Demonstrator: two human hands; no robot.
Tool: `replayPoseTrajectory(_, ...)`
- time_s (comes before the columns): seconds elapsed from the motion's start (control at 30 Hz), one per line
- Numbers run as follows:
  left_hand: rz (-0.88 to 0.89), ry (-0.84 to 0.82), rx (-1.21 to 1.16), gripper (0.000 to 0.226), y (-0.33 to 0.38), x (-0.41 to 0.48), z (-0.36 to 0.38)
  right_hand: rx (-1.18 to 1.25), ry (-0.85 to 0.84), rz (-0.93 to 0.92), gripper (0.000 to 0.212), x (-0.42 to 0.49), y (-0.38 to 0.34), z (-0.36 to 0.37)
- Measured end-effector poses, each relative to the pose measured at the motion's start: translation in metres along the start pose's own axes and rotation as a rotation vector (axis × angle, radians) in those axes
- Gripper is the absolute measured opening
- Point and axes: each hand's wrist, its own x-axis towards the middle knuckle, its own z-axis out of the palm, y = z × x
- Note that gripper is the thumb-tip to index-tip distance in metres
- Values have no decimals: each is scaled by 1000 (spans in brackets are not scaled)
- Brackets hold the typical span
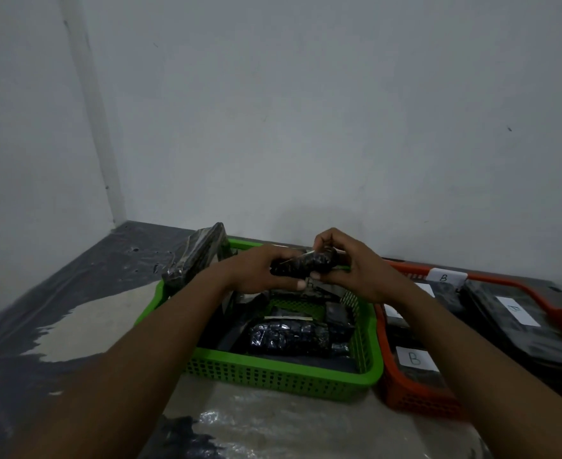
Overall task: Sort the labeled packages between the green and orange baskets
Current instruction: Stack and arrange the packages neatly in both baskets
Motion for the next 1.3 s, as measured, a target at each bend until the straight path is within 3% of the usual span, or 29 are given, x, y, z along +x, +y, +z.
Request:
replayPoseTrajectory(0.1, 84, 116, -18, 44, -2, 0, 8, -7, -16, 11, 44, -9, 6, 0)
replayPoseTrajectory(0.17, 106, 219, 96, 54, -4, 2, 13, -17, -28, 44, 56, -14, 7, -1)
replayPoseTrajectory(0.3, 122, 385, 312, 65, -4, 5, 22, -115, 59, 1, 52, -18, 5, 1)
replayPoseTrajectory(0.43, 135, 402, 143, 79, -3, -4, 22, -109, 166, -62, 63, -22, 3, 0)
replayPoseTrajectory(0.7, 192, 514, 143, 66, 18, -17, 34, -195, 157, -83, 61, -46, -7, -7)
replayPoseTrajectory(0.9, 270, 465, 79, 77, 61, -9, 56, -404, 139, -13, 61, -83, -19, -59)
replayPoseTrajectory(1.13, 365, 291, 27, 55, 123, 20, 100, -503, 75, 214, 60, -163, -24, -119)
replayPoseTrajectory(1.3, 388, 165, 22, 49, 165, 54, 156, -601, -59, 410, 55, -217, -23, -157)
